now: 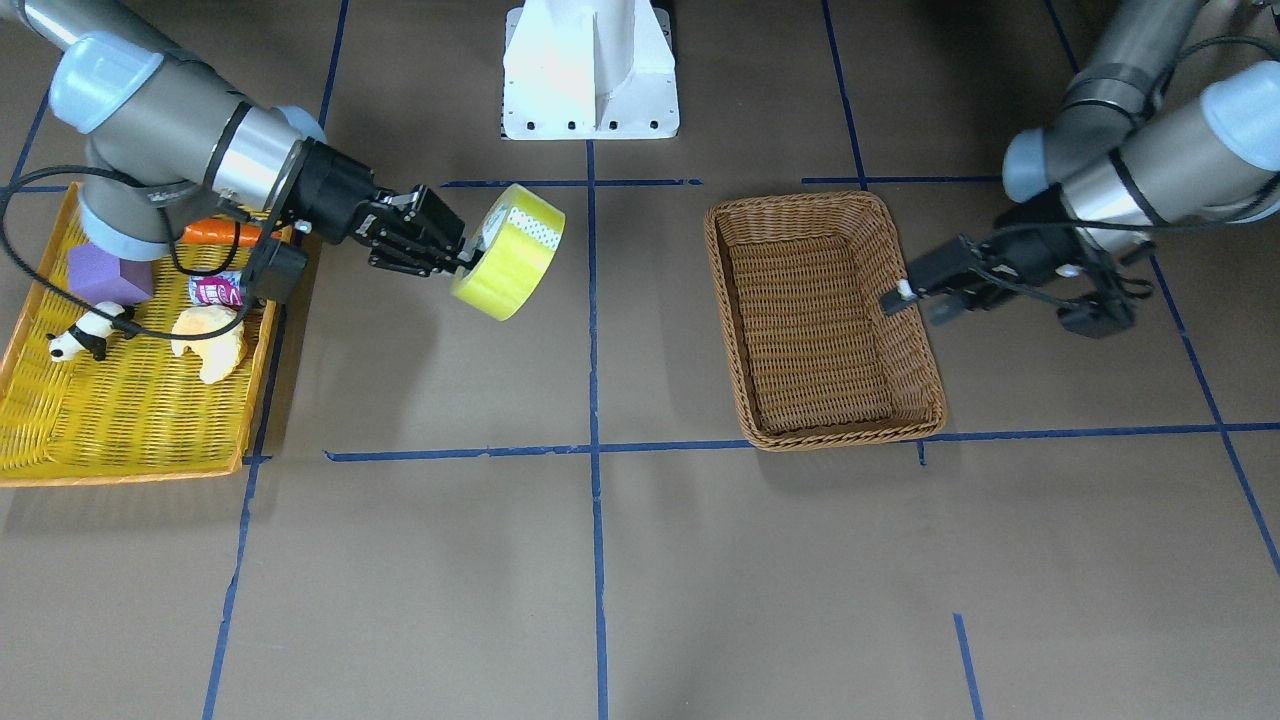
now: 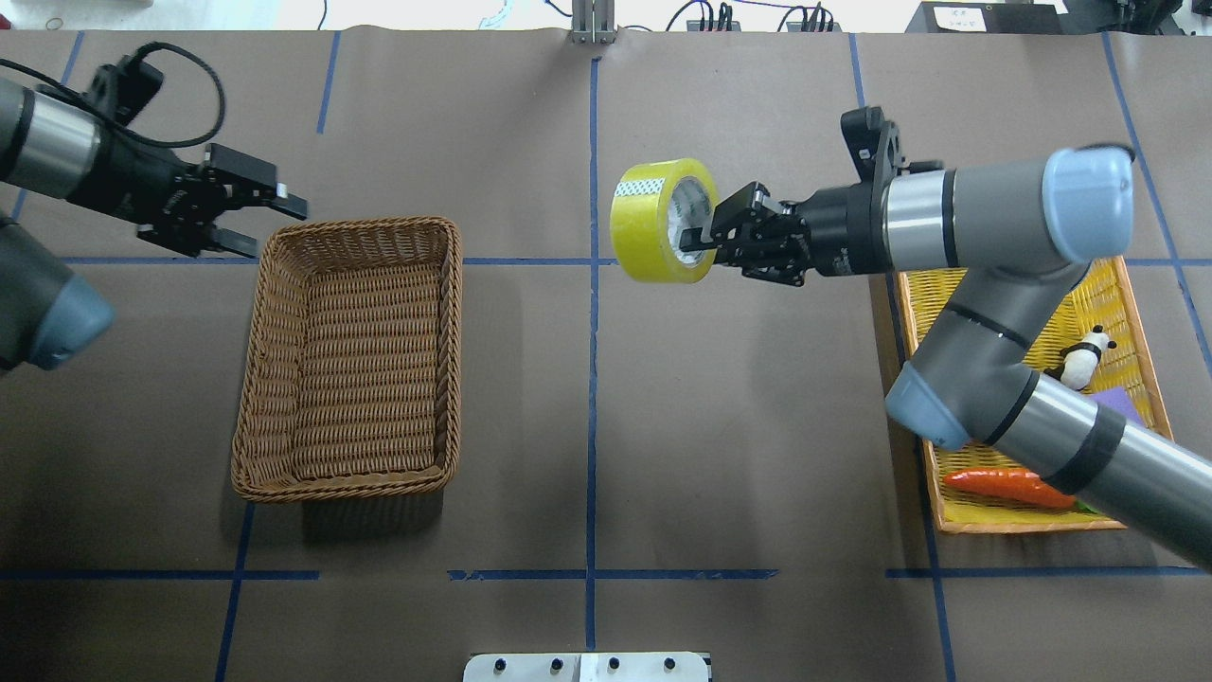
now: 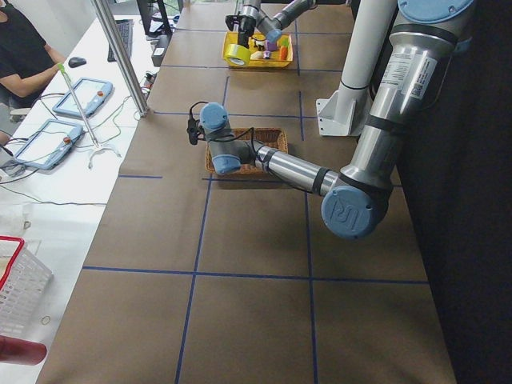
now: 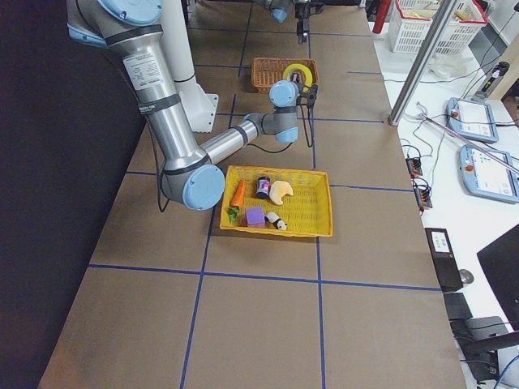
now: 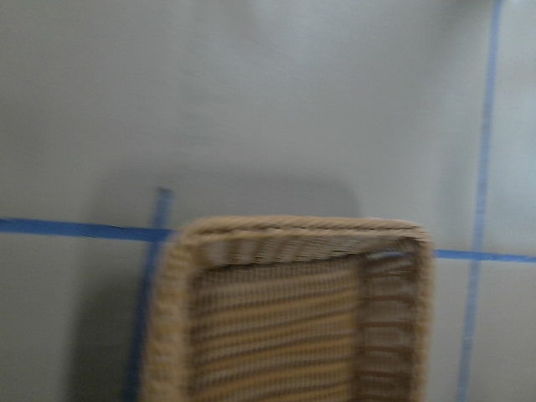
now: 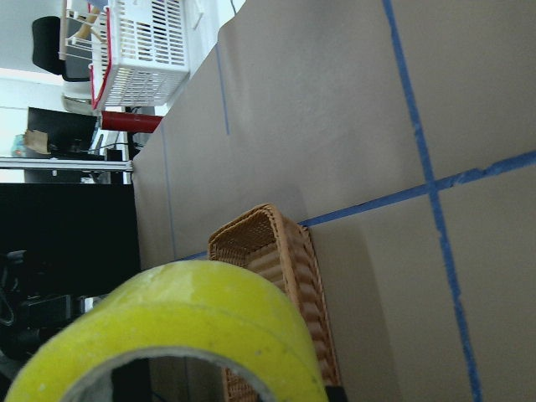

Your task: Move tape to another basket

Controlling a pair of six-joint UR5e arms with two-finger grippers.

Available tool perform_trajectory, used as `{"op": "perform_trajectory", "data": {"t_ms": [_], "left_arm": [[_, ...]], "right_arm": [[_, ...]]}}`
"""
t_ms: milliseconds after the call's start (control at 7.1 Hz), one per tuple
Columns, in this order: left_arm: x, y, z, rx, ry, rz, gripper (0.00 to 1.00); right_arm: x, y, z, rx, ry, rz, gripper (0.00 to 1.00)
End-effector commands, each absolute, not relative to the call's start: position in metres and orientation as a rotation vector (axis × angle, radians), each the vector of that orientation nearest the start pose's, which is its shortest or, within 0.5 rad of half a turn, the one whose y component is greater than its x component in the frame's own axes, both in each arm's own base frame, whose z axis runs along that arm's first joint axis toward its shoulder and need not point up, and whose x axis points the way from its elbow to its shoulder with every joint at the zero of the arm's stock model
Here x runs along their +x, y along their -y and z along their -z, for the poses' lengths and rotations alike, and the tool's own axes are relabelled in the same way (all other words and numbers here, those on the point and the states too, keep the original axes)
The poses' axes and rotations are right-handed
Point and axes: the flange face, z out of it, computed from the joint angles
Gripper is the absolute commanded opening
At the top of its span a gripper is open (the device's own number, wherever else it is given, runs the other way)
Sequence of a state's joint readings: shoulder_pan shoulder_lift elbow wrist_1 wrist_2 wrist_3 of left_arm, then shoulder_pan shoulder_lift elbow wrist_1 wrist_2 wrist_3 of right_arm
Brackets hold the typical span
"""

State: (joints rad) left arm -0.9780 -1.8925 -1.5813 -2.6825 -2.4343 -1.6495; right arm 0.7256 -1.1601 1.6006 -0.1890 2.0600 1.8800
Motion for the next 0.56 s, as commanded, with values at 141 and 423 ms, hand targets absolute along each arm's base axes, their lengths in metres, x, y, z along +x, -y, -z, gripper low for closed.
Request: {"op": "perform_trajectory", "data": {"t_ms": [141,423], "left_arm": [[0.335,0.445,-0.271,-0.204,-1.867,0.399,1.00],[0.339,0.439,-0.221,-0.375,-2.009,0.477,1.00]], "right_arm": [[-0.395,0.420,-0.256,0.011,1.945,-0.276,0.00],[-0.405,0.399,-0.249,-0.045,2.003,-0.225,0.00]]}}
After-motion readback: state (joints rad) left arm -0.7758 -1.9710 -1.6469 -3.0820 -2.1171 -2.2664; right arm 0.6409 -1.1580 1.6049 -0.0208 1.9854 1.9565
